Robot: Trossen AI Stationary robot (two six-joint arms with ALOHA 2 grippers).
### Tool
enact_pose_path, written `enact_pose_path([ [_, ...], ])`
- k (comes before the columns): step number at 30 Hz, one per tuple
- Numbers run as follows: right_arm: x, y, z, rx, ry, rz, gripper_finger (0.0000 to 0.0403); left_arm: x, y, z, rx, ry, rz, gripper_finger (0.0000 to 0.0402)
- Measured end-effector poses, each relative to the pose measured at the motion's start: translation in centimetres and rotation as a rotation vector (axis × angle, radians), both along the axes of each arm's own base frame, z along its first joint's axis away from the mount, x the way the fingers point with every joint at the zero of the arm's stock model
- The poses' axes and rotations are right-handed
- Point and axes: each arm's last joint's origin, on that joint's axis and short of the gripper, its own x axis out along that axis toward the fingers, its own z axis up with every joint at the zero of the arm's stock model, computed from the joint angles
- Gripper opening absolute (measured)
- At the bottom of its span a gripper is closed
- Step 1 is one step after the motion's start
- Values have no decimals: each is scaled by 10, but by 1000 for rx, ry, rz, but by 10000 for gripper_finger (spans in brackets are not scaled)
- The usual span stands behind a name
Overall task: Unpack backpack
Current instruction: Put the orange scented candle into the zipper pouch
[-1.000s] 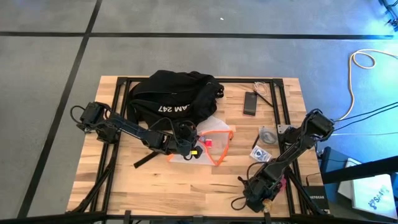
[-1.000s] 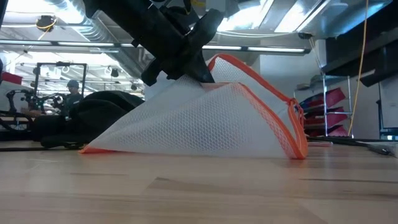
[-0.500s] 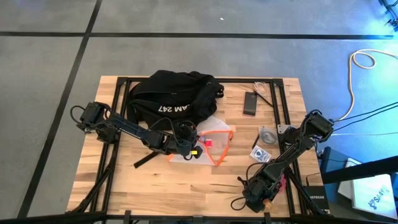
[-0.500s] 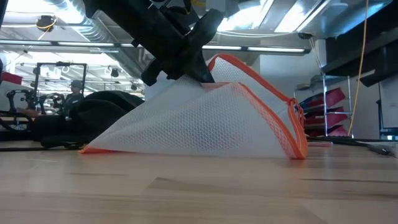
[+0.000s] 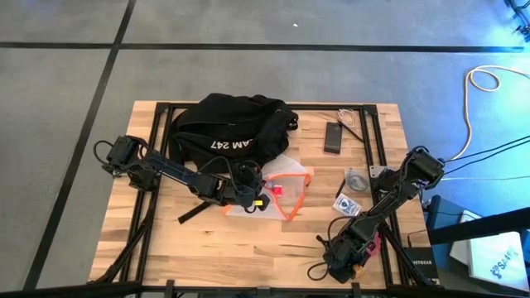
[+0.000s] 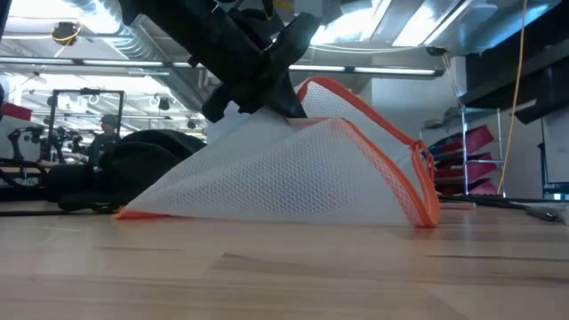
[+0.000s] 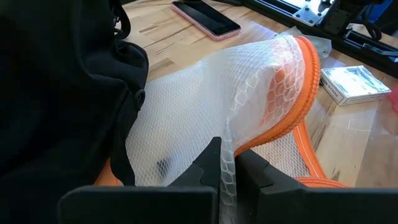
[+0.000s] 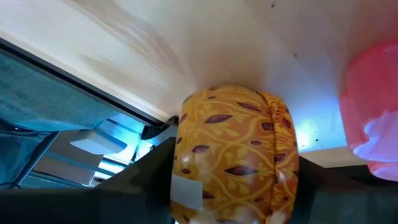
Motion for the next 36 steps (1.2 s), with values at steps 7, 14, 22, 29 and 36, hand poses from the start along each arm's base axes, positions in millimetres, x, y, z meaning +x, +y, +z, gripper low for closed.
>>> enact_pose_path([
  [7, 0, 0, 0, 6, 6, 4, 174, 0, 0, 0, 0, 0, 0, 0],
  [14, 0, 0, 2, 63, 27, 45, 173, 0, 0, 0, 0, 0, 0, 0],
  [22, 34, -2, 16, 142, -297, 76, 173, 0, 0, 0, 0, 0, 0, 0],
  [29, 82, -9, 55, 84, -921, 339, 172, 0, 0, 0, 0, 0, 0, 0],
  [36, 103, -35, 105, -377, -1475, 592, 172, 0, 0, 0, 0, 0, 0, 0],
])
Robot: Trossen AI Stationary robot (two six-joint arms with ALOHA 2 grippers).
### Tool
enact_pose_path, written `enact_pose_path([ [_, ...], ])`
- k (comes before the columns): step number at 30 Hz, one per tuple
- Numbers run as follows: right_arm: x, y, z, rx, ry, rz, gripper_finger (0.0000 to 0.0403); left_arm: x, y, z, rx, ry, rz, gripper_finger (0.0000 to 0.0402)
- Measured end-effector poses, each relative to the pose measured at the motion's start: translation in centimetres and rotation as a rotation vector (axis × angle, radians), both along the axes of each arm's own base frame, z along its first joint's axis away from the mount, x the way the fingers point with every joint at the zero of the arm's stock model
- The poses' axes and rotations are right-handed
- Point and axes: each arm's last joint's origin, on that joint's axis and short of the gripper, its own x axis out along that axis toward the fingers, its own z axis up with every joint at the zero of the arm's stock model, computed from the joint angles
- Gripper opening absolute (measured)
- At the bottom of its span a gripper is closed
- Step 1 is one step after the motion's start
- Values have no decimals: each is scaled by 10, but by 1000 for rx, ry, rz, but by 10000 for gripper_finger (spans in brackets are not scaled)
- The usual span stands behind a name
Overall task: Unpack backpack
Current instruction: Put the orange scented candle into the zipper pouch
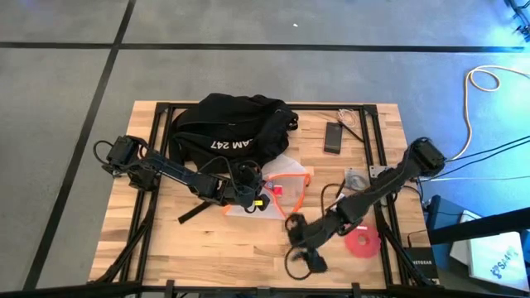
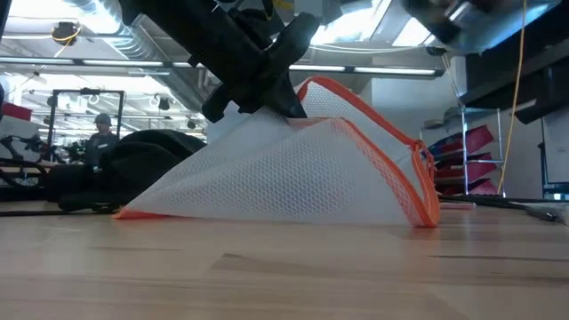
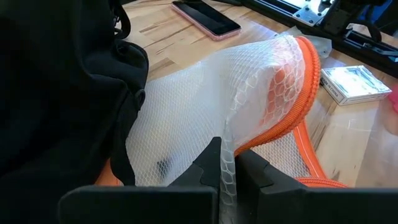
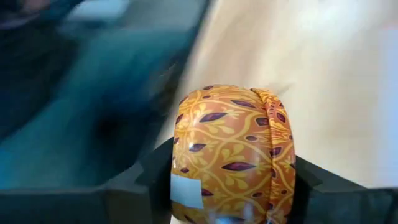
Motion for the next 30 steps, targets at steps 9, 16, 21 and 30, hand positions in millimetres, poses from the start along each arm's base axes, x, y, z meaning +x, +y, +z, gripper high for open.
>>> enact_pose_path([
  [9, -7, -20, 0, -363, -370, -415, 172, 0, 0, 0, 0, 1, 0, 0],
  [16, -20, -36, -30, -295, -507, -784, 172, -1, -2, 0, 7, 7, -11, 0],
  [21, -34, -40, -48, -295, -520, -952, 172, 0, -2, 0, 8, 7, -10, 0],
  [30, -41, -55, -90, -303, -430, -969, 176, 0, -1, 0, 2, 0, -5, 0],
])
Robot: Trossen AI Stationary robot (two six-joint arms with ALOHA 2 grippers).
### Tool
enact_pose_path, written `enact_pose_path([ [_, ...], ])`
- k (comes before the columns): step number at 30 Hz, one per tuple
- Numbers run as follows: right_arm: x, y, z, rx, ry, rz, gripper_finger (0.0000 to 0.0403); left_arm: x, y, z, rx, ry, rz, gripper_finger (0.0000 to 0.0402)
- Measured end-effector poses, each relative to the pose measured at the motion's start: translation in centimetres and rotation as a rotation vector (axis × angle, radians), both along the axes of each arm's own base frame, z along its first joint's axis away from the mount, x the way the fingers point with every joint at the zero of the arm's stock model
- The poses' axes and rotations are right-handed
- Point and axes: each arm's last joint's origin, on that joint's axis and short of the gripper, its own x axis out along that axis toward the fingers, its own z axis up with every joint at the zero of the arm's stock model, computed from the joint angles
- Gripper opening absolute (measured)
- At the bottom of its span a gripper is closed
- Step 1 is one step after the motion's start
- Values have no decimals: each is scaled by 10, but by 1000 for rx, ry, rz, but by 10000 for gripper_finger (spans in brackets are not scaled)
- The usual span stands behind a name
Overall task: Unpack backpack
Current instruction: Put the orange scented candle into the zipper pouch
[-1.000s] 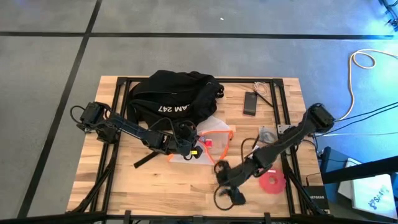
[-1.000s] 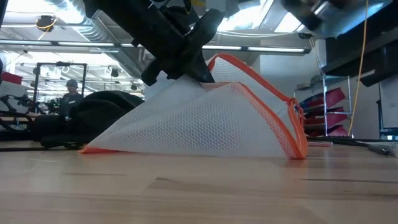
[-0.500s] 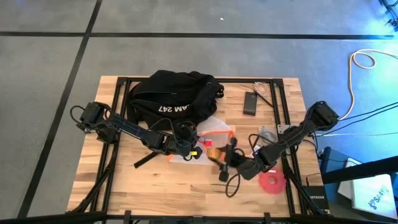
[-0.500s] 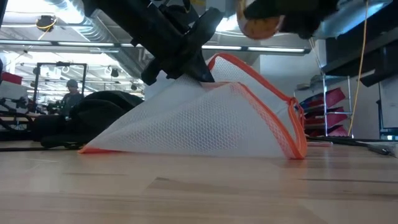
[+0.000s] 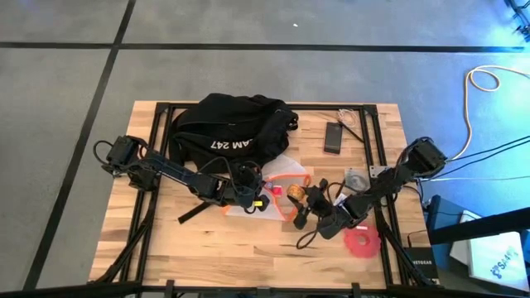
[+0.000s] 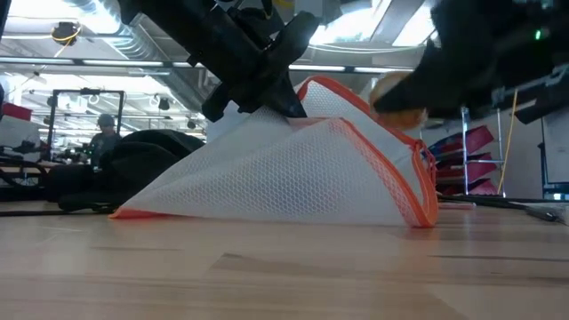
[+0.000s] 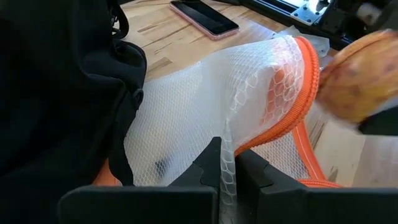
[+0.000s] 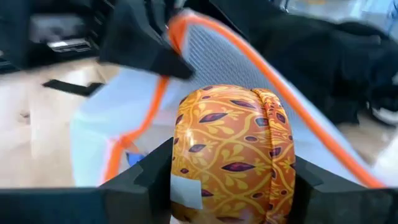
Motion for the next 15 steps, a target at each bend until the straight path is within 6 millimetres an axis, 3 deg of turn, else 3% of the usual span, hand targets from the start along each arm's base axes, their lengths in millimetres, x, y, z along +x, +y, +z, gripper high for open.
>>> enact_pose_path([
  [7, 12, -17, -29, 49, 113, 5, 186, 0, 0, 0, -1, 0, 1, 0],
  [15, 22, -28, -52, 234, 255, 120, 188, 0, 0, 0, -2, 0, 1, 0],
])
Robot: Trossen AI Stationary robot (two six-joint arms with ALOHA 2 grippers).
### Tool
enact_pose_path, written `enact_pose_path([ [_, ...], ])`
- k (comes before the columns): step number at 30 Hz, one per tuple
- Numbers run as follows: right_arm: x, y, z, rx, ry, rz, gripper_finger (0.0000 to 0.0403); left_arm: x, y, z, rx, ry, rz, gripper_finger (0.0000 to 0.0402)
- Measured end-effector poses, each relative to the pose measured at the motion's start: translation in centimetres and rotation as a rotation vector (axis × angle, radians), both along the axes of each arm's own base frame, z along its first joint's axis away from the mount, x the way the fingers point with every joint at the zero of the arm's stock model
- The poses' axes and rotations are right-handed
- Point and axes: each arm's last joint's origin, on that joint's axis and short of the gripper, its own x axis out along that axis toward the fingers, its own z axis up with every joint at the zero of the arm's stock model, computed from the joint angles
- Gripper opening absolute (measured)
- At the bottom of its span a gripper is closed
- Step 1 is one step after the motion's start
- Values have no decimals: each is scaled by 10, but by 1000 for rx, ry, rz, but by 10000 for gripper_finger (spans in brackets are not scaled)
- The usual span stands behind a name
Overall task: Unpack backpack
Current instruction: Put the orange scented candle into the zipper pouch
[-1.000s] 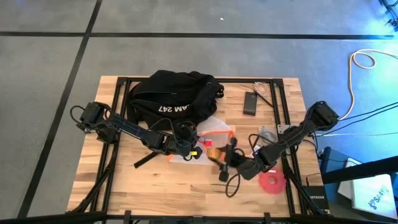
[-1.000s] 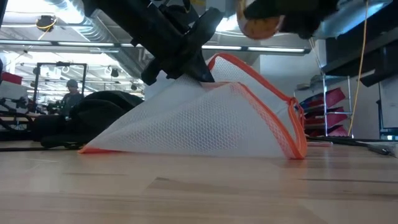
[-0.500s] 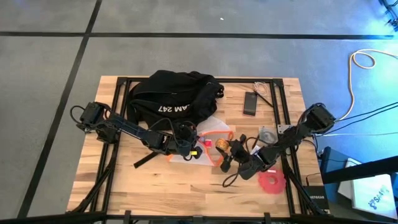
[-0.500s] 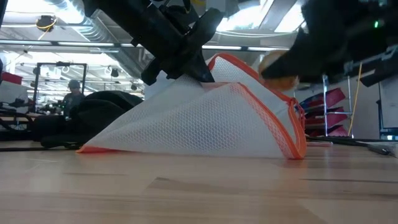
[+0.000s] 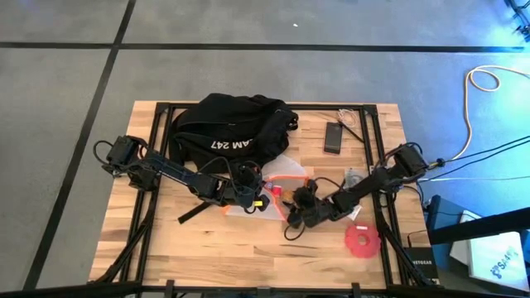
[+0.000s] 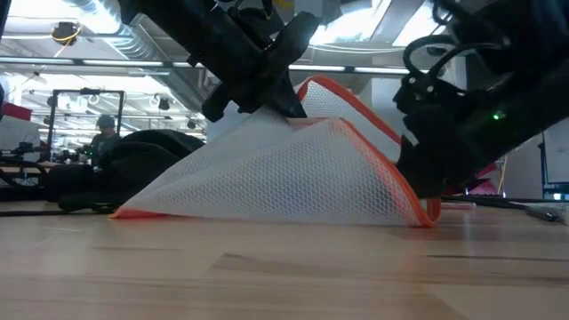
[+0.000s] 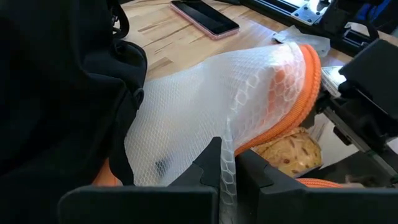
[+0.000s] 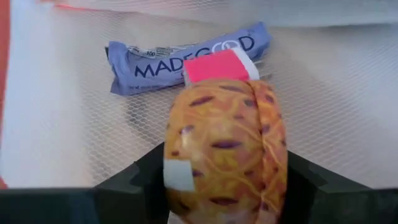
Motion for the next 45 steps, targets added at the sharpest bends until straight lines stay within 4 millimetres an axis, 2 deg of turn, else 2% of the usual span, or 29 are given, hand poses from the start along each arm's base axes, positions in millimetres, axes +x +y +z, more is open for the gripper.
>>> enact_pose_path([
  [19, -1, -1, -3, 33, 23, -10, 193, 0, 0, 0, 5, 3, -3, 0],
  [22, -2, -1, -5, 31, 37, -4, 213, 0, 0, 0, 8, 6, -5, 0],
  [27, 0, 0, -3, 18, 41, 14, 270, 0, 0, 0, 6, 4, -3, 0],
  [31, 3, 6, 10, -14, 31, 90, 292, 0, 0, 0, 6, 4, -3, 0],
  [37, 2, 13, 33, -108, 77, 138, 269, 0, 0, 0, 6, 4, -4, 0],
  [45, 4, 11, 48, -216, 111, 20, 209, 0, 0, 0, 6, 5, -3, 0],
])
